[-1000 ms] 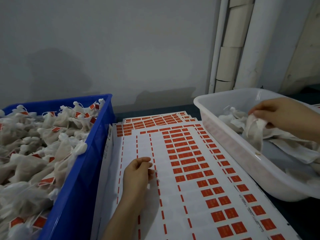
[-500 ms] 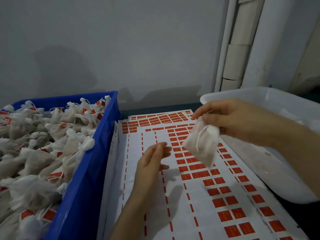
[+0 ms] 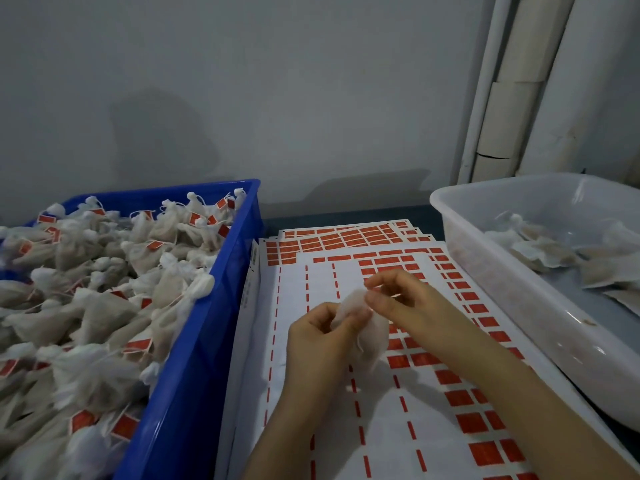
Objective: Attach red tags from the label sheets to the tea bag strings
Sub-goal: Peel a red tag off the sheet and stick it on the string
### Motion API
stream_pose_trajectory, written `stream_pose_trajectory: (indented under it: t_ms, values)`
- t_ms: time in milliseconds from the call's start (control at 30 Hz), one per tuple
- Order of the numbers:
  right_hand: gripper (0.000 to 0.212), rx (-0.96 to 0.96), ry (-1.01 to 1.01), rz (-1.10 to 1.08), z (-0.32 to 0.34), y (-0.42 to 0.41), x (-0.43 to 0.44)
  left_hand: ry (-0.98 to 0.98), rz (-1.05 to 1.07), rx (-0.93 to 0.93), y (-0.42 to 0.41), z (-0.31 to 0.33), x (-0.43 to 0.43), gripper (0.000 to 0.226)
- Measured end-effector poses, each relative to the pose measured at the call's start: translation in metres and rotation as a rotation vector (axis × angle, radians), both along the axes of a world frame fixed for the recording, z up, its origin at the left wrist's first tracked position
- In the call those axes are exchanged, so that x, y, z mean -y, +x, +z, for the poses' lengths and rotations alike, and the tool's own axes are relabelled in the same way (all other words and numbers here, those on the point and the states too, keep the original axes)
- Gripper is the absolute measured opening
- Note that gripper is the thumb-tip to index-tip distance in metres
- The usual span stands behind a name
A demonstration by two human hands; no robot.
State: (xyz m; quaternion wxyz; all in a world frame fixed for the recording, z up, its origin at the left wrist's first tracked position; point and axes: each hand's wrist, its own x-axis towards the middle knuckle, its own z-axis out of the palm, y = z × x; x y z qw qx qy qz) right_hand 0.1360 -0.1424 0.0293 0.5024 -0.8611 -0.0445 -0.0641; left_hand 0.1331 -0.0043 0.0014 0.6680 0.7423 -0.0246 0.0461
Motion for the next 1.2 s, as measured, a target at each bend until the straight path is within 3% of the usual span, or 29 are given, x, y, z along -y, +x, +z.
stream_pose_trajectory:
  t_ms: [133, 233, 400, 567, 833, 967, 1200]
  values:
    - [0.022, 0.050, 0.093, -0.102, -0.016, -0.002, -0.005, 0.028, 0.035, -0.007, 0.001, -0.003, 0.001, 0.020]
    - [0.009, 0.078, 0.110, -0.112, -0.020, -0.002, -0.002, 0.009, 0.024, -0.014, 0.000, -0.001, 0.002, 0.026]
    - [0.008, 0.112, 0.132, -0.136, -0.023, -0.001, 0.011, 0.002, -0.052, -0.026, -0.002, -0.002, 0.006, 0.014]
    - [0.007, 0.155, 0.111, -0.169, -0.024, -0.005, 0.008, 0.005, 0.044, -0.024, -0.001, -0.006, 0.006, 0.013]
    - [0.020, 0.187, 0.134, -0.111, -0.020, -0.013, 0.003, 0.020, -0.028, 0.033, -0.005, 0.001, 0.009, 0.038]
    - [0.015, 0.197, 0.178, -0.110, -0.020, -0.014, 0.002, 0.082, -0.003, 0.049, -0.002, 0.001, 0.006, 0.008]
    - [0.026, 0.210, 0.088, -0.049, -0.023, -0.015, 0.003, 0.022, 0.154, -0.027, 0.000, 0.000, 0.003, 0.010]
